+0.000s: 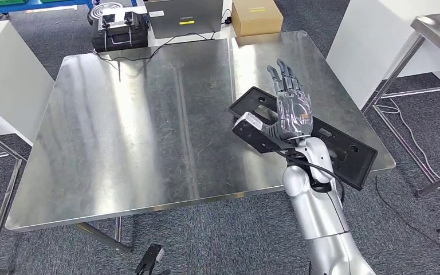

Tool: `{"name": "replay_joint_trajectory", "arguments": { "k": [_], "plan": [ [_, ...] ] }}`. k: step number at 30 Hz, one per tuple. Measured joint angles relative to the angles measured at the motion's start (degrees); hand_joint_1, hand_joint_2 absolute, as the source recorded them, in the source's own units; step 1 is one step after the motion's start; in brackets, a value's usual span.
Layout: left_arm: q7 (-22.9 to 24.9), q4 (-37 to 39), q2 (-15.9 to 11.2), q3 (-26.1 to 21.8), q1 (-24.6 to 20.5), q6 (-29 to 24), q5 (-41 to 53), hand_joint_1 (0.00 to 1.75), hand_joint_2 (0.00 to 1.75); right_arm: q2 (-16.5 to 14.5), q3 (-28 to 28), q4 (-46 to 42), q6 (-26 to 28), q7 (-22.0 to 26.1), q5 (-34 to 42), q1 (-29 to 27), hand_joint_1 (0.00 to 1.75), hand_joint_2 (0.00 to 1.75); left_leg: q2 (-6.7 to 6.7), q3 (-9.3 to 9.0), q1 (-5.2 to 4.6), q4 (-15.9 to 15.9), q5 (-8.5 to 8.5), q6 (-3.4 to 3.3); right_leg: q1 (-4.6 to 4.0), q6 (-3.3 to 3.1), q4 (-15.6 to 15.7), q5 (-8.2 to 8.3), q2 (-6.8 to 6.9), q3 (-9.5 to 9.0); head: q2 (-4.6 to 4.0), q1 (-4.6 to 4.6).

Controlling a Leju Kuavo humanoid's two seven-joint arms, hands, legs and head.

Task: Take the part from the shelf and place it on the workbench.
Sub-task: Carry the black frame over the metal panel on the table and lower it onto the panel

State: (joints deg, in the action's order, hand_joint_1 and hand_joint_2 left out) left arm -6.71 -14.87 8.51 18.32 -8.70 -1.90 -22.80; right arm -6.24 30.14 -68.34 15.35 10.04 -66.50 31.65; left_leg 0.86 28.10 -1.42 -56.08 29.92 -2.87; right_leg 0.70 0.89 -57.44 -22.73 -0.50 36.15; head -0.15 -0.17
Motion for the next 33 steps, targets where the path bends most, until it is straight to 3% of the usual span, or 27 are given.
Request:
{"name": "replay_joint_trajectory", "arguments": {
  "k": [1, 3, 5, 12, 25, 33],
  "plan": [
    [-0.1, 0.0, 0.0, 0.0, 0.0, 0.0, 0.0, 0.00, 0.87, 0.7, 0.7, -2.5, 0.0, -0.3, -0.3, -1.1, 0.00, 1.75, 0.00, 0.00, 0.00, 0.0, 0.01, 0.00, 0.00, 0.00, 0.0, 0.00, -0.01, 0.00, 0.00, 0.00],
    [-0.3, 0.0, 0.0, 0.0, 0.1, 0.0, 0.0, 0.00, 0.00, 2.0, 2.0, -7.4, 0.1, -0.7, -1.0, -3.2, 0.00, 0.87, 0.00, 0.00, 0.00, 0.0, 0.02, -0.01, 0.01, 0.00, 0.0, -0.01, -0.01, 0.00, 0.00, 0.01],
    [-0.5, 0.0, 0.0, 0.0, 0.2, 0.0, 0.0, 0.00, 0.00, 3.3, 3.2, -12.0, 0.4, -1.2, -2.2, -5.2, 0.00, 0.00, 0.00, 0.02, 0.00, 0.0, 0.04, -0.02, 0.02, 0.00, 0.0, -0.01, 0.00, 0.00, -0.01, 0.01],
    [-0.7, 0.1, 0.0, -0.1, 0.4, 0.0, -0.2, 0.00, 0.00, 6.5, 6.0, -22.2, 0.9, -2.1, -4.2, -10.5, 0.00, 0.00, 0.00, 0.00, 0.00, 0.0, 0.08, -0.04, 0.04, 0.00, 0.0, -0.01, -0.01, 0.00, 0.00, 0.01],
    [-0.1, 0.4, 0.3, -2.1, 0.9, -0.1, -2.5, 0.00, 0.00, 9.6, 7.1, -29.9, 1.5, -1.2, -2.1, -17.2, 0.00, 0.00, 0.00, -0.03, -0.12, 0.0, 0.16, -0.04, 0.23, 0.01, 0.1, -0.01, 0.00, -0.03, -0.01, 0.00],
    [0.1, 0.5, 0.6, -3.1, 1.0, -0.7, -2.8, 0.00, 0.00, 10.6, 6.4, -30.4, 2.2, 0.4, -0.4, -20.0, 0.00, 0.00, -0.01, 0.17, -0.31, -0.6, 0.30, -0.79, 0.45, 0.54, 0.2, 0.30, -0.02, -0.14, -0.01, -0.02]
  ]
}}
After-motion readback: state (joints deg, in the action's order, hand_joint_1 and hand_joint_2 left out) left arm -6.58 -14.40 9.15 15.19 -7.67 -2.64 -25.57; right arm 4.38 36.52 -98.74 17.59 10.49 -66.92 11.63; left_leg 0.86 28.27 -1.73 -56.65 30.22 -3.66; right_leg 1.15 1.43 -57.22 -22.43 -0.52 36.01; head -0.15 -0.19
